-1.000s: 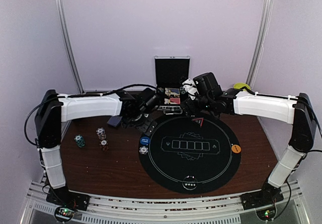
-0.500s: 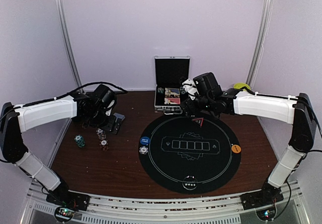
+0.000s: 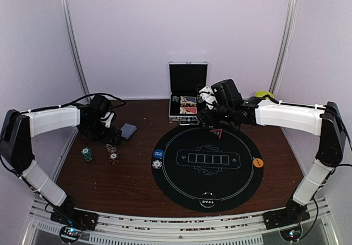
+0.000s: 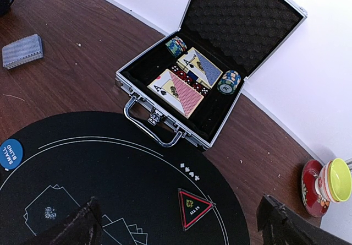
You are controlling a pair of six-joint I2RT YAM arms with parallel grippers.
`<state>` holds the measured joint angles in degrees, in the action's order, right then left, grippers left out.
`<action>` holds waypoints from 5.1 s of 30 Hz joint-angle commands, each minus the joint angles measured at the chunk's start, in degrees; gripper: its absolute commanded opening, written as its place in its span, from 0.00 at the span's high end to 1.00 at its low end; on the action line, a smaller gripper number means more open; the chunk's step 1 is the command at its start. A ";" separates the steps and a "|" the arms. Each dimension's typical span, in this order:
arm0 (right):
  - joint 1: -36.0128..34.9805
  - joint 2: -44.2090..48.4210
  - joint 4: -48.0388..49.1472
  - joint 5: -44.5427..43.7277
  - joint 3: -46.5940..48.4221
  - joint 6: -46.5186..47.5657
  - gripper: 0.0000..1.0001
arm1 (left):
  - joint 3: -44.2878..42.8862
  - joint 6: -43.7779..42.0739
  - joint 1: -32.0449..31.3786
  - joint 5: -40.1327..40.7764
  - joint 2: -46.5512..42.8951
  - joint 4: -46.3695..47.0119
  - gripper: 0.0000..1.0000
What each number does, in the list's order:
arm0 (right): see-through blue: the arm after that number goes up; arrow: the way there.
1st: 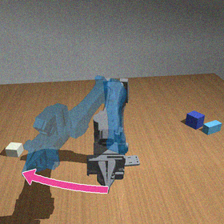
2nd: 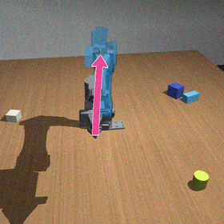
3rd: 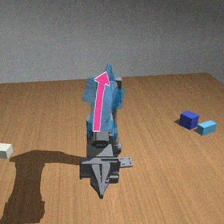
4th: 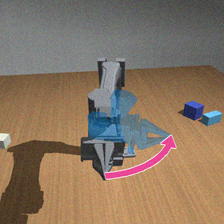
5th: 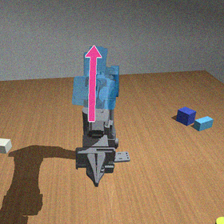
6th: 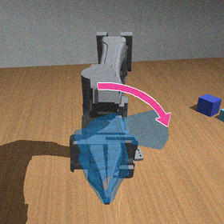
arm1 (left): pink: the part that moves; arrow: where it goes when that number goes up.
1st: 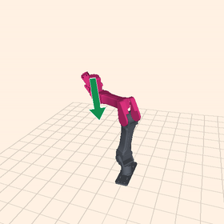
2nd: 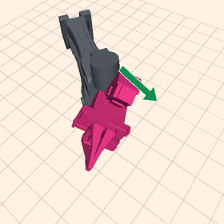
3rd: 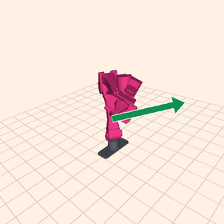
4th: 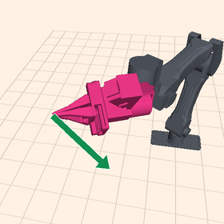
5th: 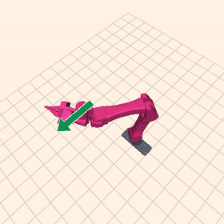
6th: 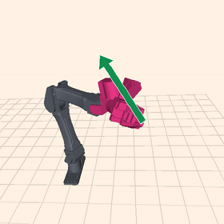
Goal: Distribute texas hold em gaming equipment
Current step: Pick up the pile of poker chips from the pile of poker chips, then place the pile of poker chips at the dealer area.
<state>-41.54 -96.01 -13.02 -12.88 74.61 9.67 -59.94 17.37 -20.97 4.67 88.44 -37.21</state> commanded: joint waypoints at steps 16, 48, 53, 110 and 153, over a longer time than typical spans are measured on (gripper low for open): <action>0.05 0.12 0.62 0.23 -0.42 -0.09 0.00 | -1.41 -3.47 6.28 -5.90 7.39 6.54 0.22; 0.04 -0.31 0.44 0.67 -0.34 -0.17 0.00 | -1.10 -3.31 7.10 -5.01 7.85 7.07 0.60; -0.03 -0.14 0.45 0.71 -0.34 -0.12 0.00 | -0.74 -2.97 7.12 -4.72 7.23 7.14 0.66; 21.59 2.67 0.54 4.59 -0.62 -5.63 0.00 | -52.16 -3.64 -53.67 -4.11 43.46 0.84 0.74; 21.59 2.48 0.10 6.47 -0.52 -5.30 0.00 | -55.37 -9.34 -60.14 -7.24 49.57 -3.75 0.40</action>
<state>-20.21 -94.70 -12.64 -6.79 74.61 4.54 -113.27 8.49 -81.01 -2.55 137.29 -40.80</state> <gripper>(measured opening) 0.999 0.547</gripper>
